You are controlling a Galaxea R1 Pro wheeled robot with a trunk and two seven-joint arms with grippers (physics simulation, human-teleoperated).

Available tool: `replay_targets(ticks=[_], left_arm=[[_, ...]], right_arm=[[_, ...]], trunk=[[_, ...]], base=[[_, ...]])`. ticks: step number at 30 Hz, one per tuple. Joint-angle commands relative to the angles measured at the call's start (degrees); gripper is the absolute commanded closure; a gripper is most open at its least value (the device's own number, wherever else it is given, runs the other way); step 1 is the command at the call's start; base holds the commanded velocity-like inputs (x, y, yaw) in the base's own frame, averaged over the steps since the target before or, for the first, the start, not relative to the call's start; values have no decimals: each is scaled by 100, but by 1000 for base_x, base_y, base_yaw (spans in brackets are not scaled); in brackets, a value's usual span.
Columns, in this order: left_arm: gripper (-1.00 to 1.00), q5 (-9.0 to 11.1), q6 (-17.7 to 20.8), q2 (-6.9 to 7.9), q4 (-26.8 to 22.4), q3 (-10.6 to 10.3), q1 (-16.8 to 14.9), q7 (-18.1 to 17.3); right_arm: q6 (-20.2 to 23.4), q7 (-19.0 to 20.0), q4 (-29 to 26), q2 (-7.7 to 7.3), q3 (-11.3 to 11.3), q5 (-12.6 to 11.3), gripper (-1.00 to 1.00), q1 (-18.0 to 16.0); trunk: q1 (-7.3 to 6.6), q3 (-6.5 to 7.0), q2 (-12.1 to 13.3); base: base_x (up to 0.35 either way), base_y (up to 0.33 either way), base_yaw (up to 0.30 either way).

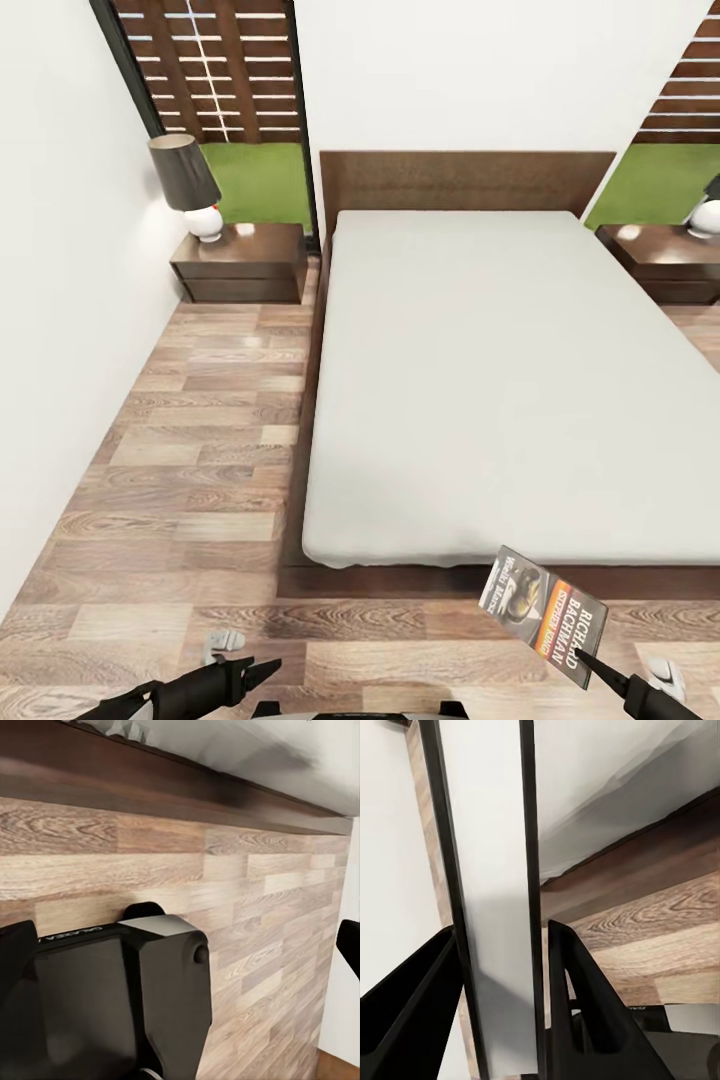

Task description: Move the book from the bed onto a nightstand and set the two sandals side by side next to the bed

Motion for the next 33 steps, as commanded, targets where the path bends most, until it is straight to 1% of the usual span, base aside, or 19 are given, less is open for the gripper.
replay_targets(ticks=[1,5,7,9,12,16,22,33], left_arm=[[-100,-30,-37,0,8,29,-3,-14],[-100,-30,-37,-5,8,29,8,-6],[-100,-31,-37,-9,8,29,20,-6],[-100,-31,-39,-38,8,29,31,-7],[-100,-30,-44,-118,7,29,57,-1],[-100,-32,-45,-155,7,29,85,78],[-100,-30,-46,-166,8,29,95,149],[-100,-32,-46,-176,8,29,97,162]], right_arm=[[60,19,47,-1,-9,-29,100,-3],[57,19,337,-2,-12,-31,100,-3],[44,25,351,-2,-15,-31,100,-3],[19,31,359,-2,-16,-34,100,-3],[-3,32,371,-1,-17,-32,100,-3],[-8,31,374,-1,-17,-32,100,-2],[-13,28,375,-2,-14,-31,100,-3],[-15,22,375,2,-14,-31,100,-3]], trunk=[[3,0,-9],[3,33,-9],[3,51,-9],[3,70,-9],[3,98,-9],[3,135,-9],[3,190,-9],[3,293,-9]], base=[[0,0,0],[0,0,0],[0,0,0],[0,0,0],[0,0,0],[0,0,0],[0,0,0],[0,0,0]])
